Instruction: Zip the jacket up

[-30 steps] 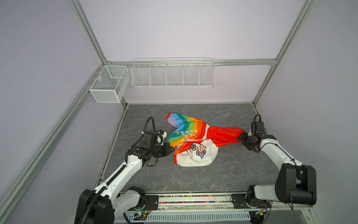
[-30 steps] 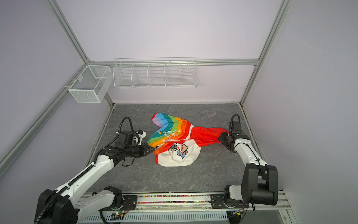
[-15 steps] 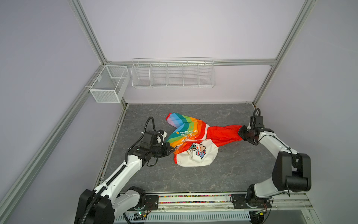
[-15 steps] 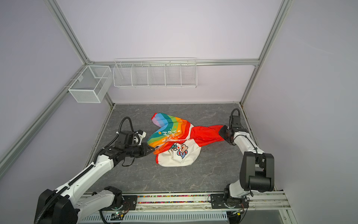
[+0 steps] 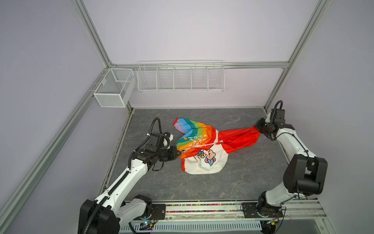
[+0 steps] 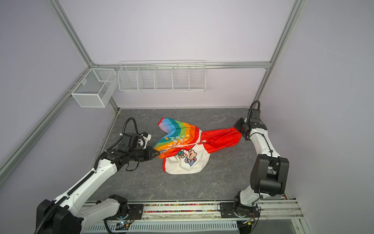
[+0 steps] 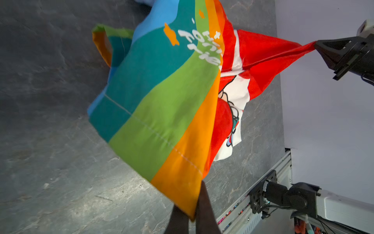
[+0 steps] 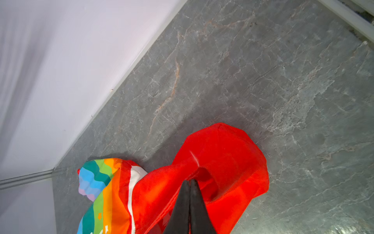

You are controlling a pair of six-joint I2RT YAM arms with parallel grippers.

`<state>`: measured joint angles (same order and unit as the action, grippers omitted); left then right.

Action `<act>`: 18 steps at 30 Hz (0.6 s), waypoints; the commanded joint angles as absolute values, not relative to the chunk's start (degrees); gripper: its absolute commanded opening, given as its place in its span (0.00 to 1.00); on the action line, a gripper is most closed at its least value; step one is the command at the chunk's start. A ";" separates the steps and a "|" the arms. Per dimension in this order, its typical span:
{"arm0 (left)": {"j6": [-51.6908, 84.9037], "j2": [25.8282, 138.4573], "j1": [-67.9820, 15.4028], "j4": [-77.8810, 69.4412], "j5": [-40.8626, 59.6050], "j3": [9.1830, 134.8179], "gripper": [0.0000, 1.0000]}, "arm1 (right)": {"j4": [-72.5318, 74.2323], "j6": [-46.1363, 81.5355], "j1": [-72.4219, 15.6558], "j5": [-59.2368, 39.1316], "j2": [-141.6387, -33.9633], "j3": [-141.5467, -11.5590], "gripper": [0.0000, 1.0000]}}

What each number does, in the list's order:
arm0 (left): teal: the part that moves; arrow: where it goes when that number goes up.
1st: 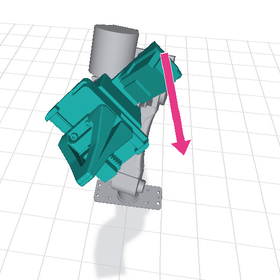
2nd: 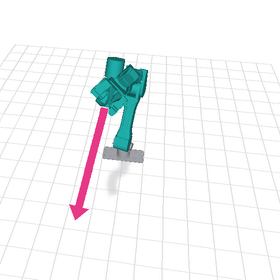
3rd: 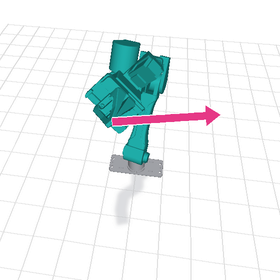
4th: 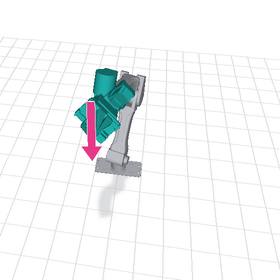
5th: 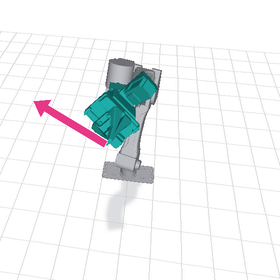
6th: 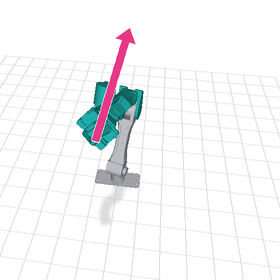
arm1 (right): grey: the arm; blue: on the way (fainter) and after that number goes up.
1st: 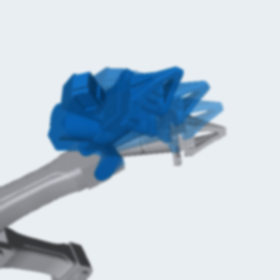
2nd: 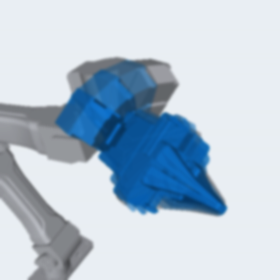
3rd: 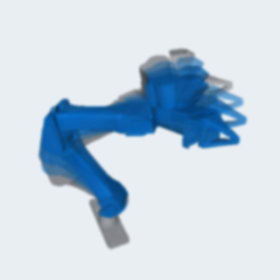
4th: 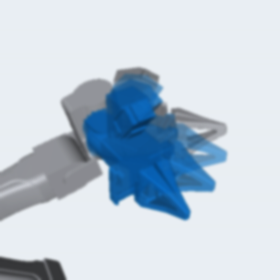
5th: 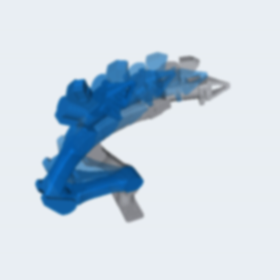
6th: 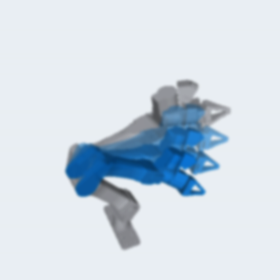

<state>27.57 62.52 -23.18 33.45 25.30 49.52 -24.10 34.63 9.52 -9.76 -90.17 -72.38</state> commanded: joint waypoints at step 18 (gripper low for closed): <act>21.63 64.65 -21.60 41.14 22.81 57.25 0.00 | -25.34 38.78 8.78 -17.30 -77.46 -62.34 0.55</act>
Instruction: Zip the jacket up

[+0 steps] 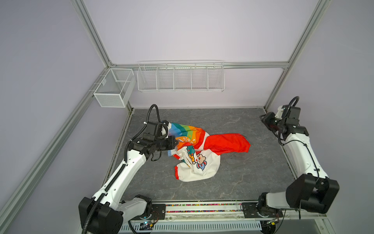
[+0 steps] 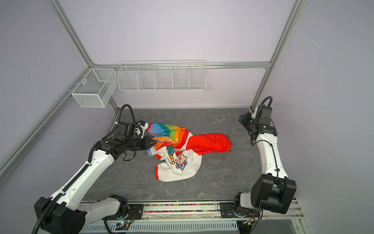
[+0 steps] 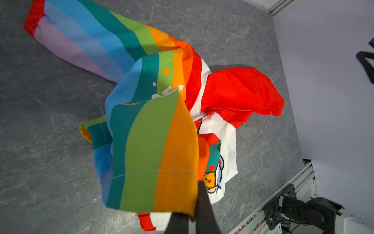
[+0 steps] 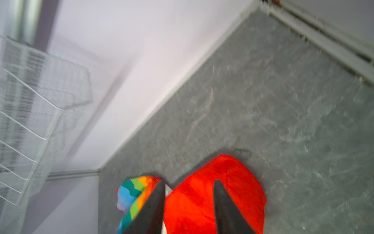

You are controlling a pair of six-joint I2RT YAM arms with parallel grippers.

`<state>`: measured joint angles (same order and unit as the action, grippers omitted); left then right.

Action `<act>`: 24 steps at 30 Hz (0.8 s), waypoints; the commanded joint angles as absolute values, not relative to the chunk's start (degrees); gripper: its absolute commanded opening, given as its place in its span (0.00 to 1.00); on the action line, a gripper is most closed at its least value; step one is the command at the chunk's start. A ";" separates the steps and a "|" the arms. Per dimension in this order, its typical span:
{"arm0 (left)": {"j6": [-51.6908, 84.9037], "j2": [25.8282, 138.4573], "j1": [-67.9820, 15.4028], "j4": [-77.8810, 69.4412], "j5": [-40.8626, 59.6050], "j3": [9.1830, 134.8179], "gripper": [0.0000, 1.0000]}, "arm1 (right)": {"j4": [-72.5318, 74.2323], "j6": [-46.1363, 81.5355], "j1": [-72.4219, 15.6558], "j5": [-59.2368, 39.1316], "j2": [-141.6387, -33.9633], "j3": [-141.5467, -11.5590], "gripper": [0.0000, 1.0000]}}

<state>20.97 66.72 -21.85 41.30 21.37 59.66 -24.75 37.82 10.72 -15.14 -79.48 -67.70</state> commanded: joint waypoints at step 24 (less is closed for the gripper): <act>26.45 59.13 -21.62 35.86 25.22 47.06 0.00 | -8.59 48.99 -3.25 -11.62 -82.65 -41.78 0.57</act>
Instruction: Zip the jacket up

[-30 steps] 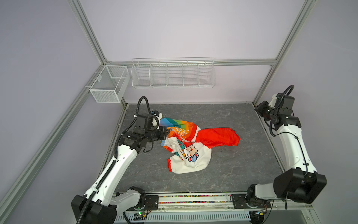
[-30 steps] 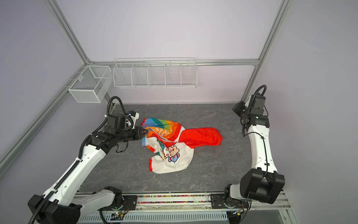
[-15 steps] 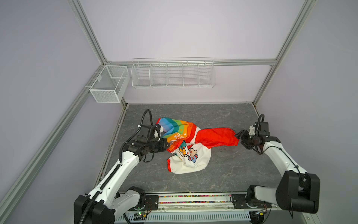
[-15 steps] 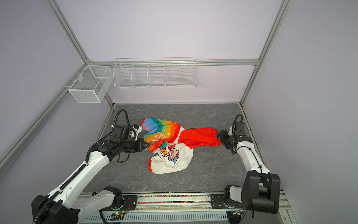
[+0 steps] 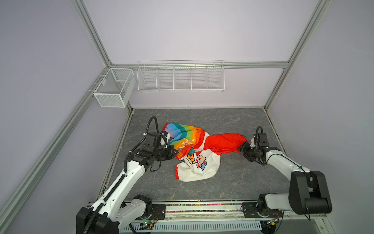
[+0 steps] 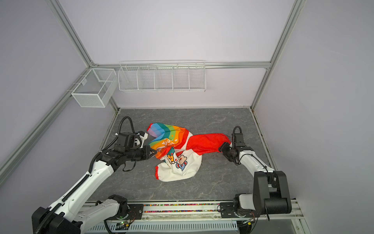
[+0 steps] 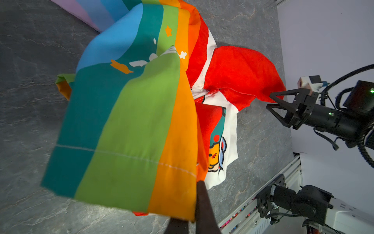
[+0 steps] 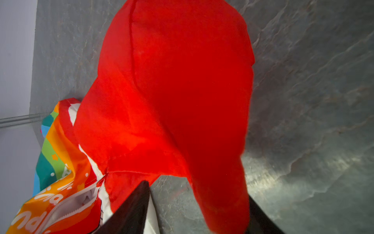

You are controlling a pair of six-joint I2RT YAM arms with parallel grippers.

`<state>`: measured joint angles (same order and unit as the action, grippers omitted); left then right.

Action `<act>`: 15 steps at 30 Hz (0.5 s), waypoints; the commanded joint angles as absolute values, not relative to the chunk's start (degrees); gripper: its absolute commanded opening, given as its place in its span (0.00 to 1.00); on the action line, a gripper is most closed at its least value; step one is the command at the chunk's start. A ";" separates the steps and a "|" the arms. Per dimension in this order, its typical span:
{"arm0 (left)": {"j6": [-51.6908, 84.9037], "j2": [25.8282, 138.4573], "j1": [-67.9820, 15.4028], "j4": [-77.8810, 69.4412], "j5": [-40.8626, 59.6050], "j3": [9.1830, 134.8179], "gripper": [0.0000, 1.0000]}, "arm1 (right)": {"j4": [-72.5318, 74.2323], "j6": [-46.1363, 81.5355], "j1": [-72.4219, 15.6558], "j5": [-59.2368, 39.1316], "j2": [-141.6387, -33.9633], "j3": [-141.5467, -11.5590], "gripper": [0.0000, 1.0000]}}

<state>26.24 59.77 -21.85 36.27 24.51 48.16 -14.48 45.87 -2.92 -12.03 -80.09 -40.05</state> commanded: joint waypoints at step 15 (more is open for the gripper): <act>25.01 61.30 -21.62 38.04 21.79 47.95 0.00 | -16.55 46.13 3.16 -13.69 -79.22 -58.05 0.07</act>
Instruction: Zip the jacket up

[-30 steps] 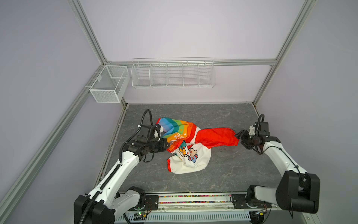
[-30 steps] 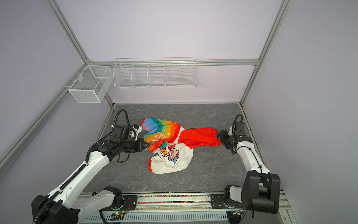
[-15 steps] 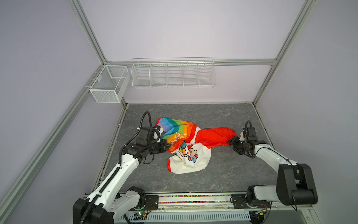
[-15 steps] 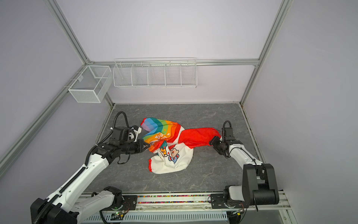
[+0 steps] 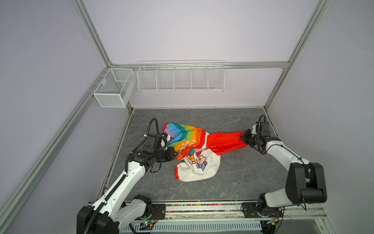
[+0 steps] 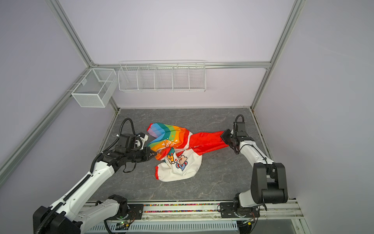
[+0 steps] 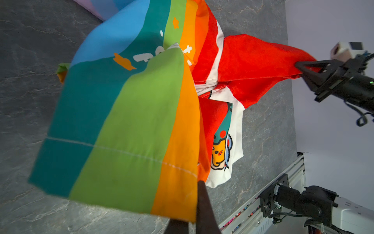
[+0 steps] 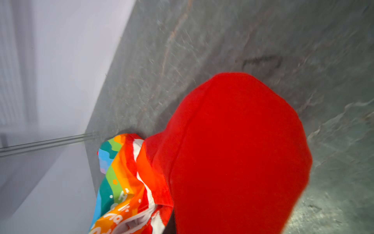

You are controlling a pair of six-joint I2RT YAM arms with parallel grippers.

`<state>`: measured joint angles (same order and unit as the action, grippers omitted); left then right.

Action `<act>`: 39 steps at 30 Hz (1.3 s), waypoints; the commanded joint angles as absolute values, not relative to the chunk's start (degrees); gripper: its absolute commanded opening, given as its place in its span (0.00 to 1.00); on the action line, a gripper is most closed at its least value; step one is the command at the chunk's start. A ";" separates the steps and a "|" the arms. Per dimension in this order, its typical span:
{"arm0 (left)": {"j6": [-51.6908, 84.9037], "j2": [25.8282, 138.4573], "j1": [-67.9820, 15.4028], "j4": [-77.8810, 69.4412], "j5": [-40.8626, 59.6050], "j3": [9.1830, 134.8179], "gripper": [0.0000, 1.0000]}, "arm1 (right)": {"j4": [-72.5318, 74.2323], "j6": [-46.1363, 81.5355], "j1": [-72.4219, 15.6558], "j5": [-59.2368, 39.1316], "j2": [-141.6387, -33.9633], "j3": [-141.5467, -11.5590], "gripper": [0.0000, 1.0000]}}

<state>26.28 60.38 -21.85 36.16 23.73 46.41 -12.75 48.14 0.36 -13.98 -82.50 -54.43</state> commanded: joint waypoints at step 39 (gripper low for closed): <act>30.59 66.10 -22.76 29.39 25.84 40.79 0.00 | -26.26 32.70 10.18 -7.07 -82.51 -65.68 0.67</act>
<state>30.15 67.05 -22.55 29.95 25.98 39.44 -23.88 34.76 12.60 -8.34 -87.24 -68.31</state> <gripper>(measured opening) 0.049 0.672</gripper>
